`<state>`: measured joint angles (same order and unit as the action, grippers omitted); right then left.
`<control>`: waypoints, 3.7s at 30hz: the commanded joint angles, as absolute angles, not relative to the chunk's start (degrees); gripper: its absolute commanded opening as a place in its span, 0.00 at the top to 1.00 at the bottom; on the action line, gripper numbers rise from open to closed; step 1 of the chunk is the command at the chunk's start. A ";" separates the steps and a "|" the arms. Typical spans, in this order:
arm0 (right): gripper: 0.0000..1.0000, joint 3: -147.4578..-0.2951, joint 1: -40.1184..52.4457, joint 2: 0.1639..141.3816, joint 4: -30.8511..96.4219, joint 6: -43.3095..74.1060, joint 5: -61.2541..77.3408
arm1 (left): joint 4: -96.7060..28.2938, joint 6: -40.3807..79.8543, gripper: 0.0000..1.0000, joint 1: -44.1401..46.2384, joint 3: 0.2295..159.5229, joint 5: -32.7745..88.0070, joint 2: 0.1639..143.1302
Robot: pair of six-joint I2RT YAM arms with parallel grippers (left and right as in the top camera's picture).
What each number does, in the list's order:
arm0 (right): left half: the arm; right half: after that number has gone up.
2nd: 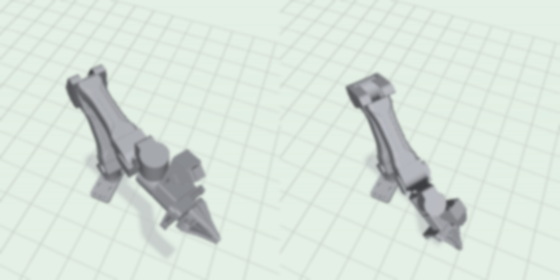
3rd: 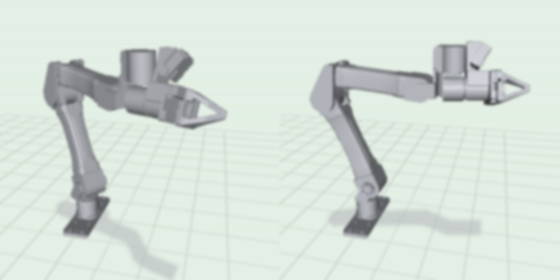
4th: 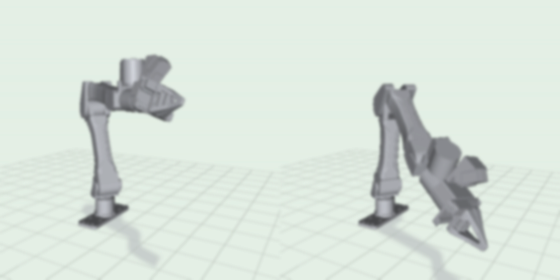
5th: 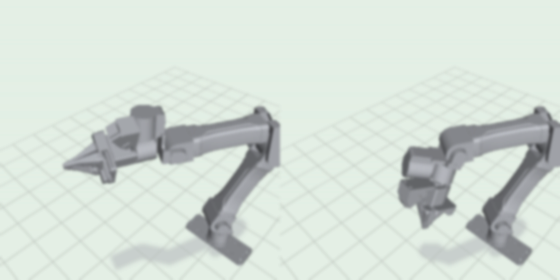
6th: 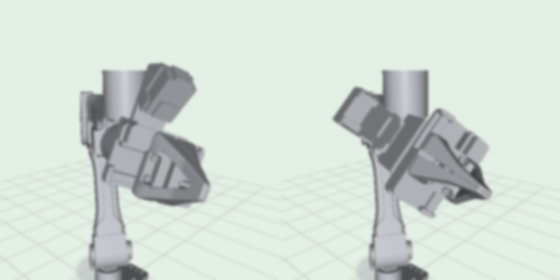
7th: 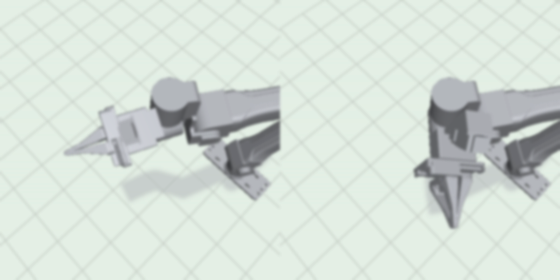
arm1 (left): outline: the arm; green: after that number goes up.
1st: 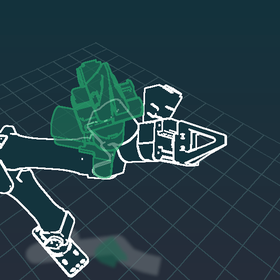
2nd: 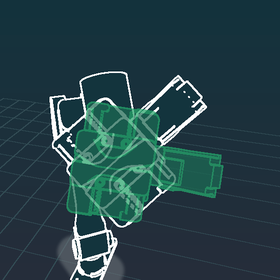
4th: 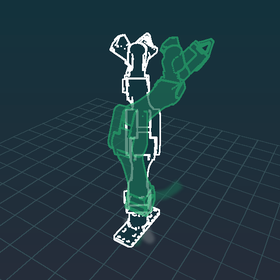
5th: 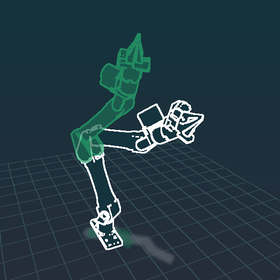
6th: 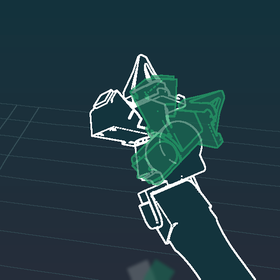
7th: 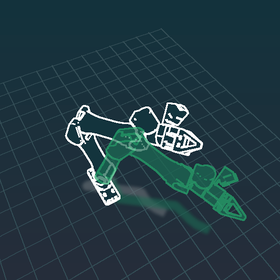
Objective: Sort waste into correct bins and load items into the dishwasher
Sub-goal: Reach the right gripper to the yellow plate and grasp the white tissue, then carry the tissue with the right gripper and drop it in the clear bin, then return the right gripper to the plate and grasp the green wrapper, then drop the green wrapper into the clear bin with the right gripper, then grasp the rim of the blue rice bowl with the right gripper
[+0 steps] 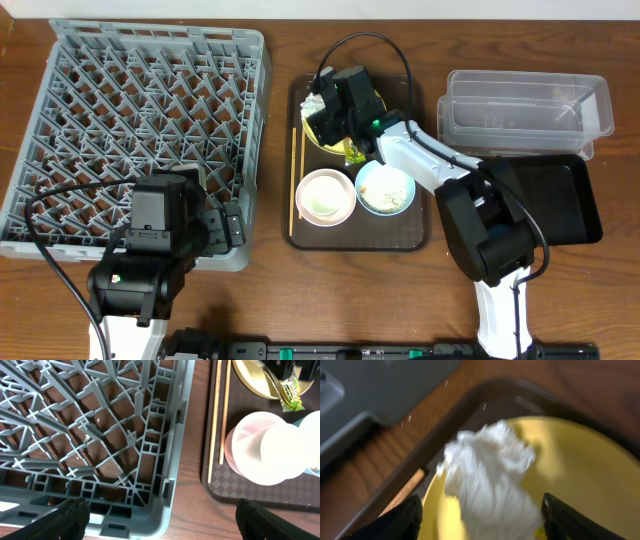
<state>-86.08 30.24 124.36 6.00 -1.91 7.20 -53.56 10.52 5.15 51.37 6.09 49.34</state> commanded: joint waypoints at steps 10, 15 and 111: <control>0.99 -86.59 30.41 124.66 7.38 -1.30 5.82 | -53.95 10.85 0.06 5.32 52.84 6.68 49.23; 0.99 -86.61 30.20 119.44 15.07 -1.32 5.80 | -53.95 10.85 0.06 5.32 52.84 6.68 49.23; 0.26 -87.31 -1.83 106.17 40.27 51.79 -9.45 | -53.93 10.83 0.06 5.32 52.84 6.68 49.34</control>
